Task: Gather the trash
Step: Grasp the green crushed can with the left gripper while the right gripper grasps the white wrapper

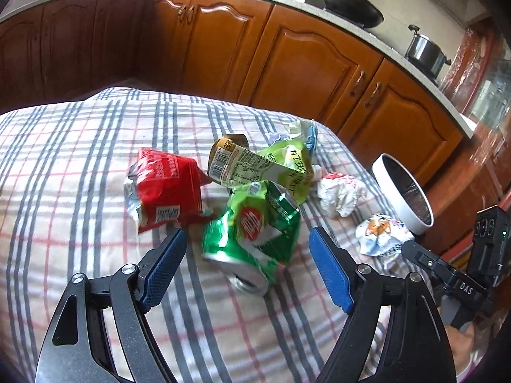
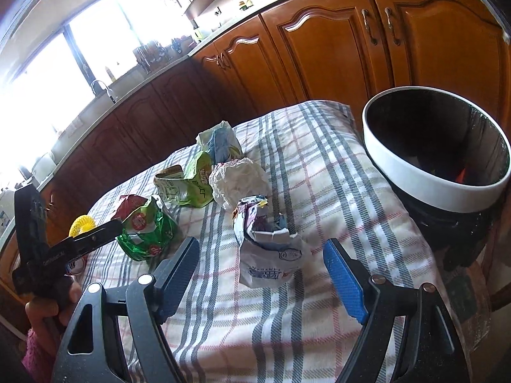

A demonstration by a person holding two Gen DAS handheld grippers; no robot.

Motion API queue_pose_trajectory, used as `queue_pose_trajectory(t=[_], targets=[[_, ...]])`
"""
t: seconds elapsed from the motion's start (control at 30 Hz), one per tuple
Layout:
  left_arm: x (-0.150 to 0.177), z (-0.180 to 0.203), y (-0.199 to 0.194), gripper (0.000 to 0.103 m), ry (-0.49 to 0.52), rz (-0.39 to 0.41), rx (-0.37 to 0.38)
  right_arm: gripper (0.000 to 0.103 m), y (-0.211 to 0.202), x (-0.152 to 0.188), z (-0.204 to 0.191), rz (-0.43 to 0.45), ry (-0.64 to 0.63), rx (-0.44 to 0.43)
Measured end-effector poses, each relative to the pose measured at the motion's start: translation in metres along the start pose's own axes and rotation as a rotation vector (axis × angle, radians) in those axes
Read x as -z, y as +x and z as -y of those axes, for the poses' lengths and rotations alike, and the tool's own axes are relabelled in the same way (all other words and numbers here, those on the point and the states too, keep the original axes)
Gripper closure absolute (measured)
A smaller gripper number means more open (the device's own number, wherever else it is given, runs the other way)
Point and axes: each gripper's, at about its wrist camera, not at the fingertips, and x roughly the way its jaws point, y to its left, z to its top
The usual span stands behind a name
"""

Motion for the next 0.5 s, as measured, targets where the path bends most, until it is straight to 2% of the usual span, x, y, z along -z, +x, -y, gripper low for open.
queue_pose_trajectory(t=[0.17,0.2,0.27,0.3,0.37,0.43,0.5], targets=[[-0.002,0.002,0.016,0.024,0.028,-0.039,0.021,0.023,0.013,-0.005,0.001,-0.019,-0.012,0.010],[-0.001,0.005,0.016,0.026,0.044,-0.040,0.024,0.028,0.016,-0.006,0.001,-0.024,-0.013,0.010],[0.003,0.014,0.015,0.045,0.088,-0.037,0.025,0.047,0.021,-0.006,0.001,-0.038,-0.021,0.012],[0.005,0.018,0.014,0.061,0.108,-0.044,0.034,0.063,0.023,-0.006,0.000,-0.045,-0.024,0.017],[0.011,0.027,0.013,0.069,0.132,-0.053,0.056,0.067,0.024,-0.005,0.001,-0.050,-0.023,0.023],[0.017,0.036,0.008,0.070,0.160,-0.043,0.064,0.073,0.020,-0.003,0.000,-0.041,-0.032,0.027],[0.022,0.046,0.003,0.070,0.181,-0.034,0.077,0.074,0.015,-0.002,-0.001,-0.030,-0.040,0.027]])
